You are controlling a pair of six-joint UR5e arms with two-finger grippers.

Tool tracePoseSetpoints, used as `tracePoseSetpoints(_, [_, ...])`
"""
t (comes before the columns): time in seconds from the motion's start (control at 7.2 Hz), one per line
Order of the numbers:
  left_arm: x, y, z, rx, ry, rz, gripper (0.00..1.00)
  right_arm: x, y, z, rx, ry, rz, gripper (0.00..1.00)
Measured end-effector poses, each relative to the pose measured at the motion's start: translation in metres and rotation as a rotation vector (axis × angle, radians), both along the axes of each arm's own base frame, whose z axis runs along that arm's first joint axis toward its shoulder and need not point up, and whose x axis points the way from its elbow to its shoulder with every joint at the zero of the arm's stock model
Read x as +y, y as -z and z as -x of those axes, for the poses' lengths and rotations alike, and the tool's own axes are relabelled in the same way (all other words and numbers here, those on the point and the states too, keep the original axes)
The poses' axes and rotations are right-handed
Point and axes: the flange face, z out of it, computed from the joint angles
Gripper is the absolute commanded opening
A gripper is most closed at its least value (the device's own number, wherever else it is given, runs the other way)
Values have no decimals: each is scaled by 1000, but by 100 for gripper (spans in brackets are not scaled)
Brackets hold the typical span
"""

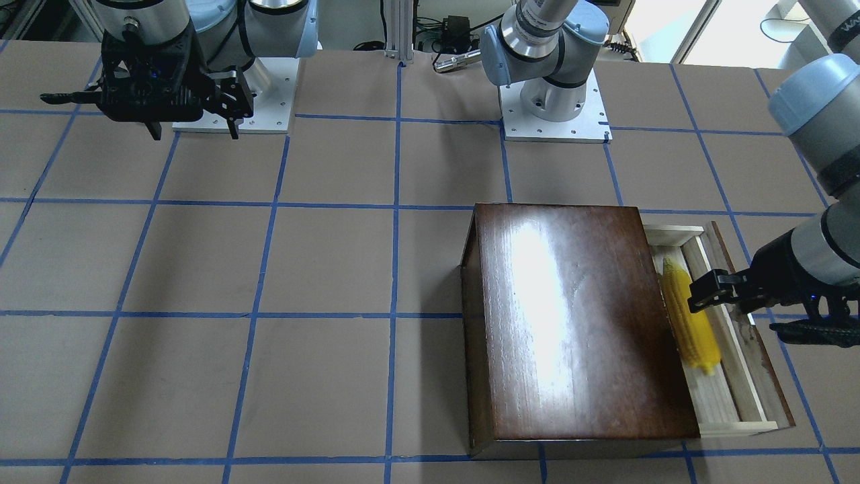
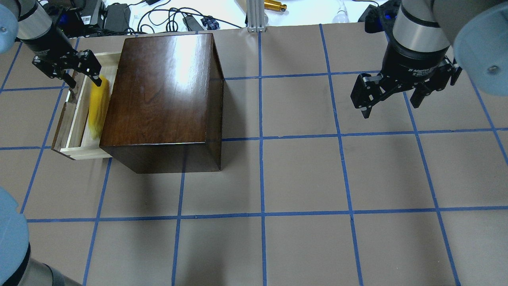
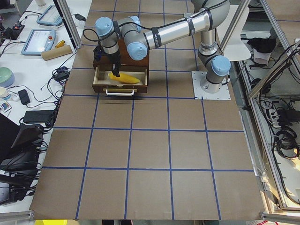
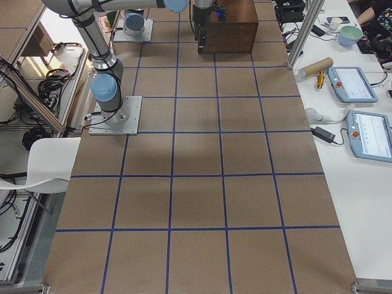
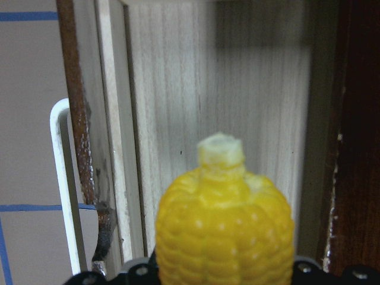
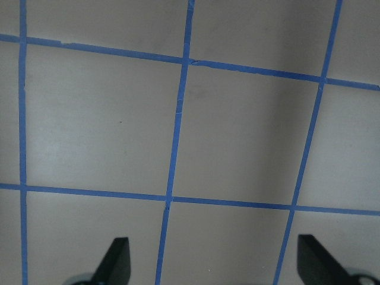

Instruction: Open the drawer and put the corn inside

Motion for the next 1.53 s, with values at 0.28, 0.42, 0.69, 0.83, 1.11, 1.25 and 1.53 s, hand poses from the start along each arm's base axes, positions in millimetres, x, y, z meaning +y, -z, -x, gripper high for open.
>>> tracePoseSetpoints(0.28, [8,-23,8,-10,3,20,100,0,0,0,0,1,0,100])
tracePoseSetpoints(0.42, [20,-42,19,-10,3,26,100,0,0,0,0,0,0,100])
tracePoseSetpoints(0.69, [44,-87,73,-22,-8,64,100,0,0,0,0,0,0,100])
tracePoseSetpoints(0.83, [60,-105,109,-25,-13,83,100,0,0,0,-1,0,0,100])
tracePoseSetpoints(1.11, [105,-120,172,-20,24,89,100,0,0,0,-1,0,-1,100])
tracePoseSetpoints(1.25, [128,-119,191,-19,47,84,100,0,0,0,-1,0,0,100])
tracePoseSetpoints(1.53, [156,-118,202,-22,63,84,100,0,0,0,-1,1,0,100])
